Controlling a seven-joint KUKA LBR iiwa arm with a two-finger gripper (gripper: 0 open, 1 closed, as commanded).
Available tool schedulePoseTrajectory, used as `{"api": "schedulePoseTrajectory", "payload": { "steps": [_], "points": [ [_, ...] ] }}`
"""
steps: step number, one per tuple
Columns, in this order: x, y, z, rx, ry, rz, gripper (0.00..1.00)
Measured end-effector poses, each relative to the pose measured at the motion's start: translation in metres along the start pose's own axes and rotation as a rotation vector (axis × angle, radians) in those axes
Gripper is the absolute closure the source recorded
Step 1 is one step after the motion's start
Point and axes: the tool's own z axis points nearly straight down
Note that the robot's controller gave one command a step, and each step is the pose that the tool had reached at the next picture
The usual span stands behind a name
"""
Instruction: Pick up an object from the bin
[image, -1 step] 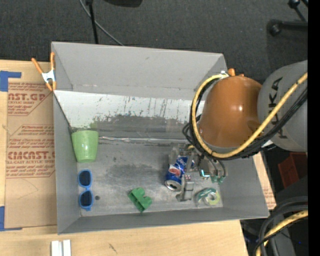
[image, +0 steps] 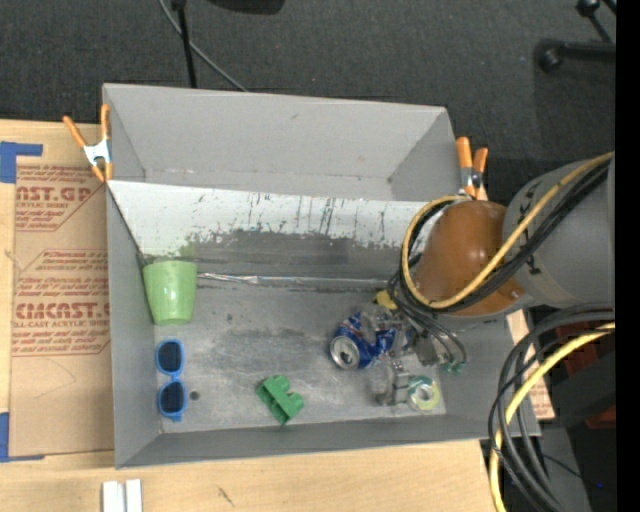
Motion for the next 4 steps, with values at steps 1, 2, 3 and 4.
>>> {"api": "schedulePoseTrajectory", "payload": {
  "steps": [1,2,3,4],
  "points": [
    [-0.0364,0.0209,-0.0027,-0.001,-0.002,-0.111,0.00],
    [-0.0368,0.0217,-0.0026,-0.002,-0.004,-0.111,0.00],
    [-0.0372,0.0225,-0.0024,-0.003,-0.005,-0.110,0.00],
    [-0.0376,0.0232,-0.0023,-0.004,-0.007,-0.109,0.00]
  ]
}}
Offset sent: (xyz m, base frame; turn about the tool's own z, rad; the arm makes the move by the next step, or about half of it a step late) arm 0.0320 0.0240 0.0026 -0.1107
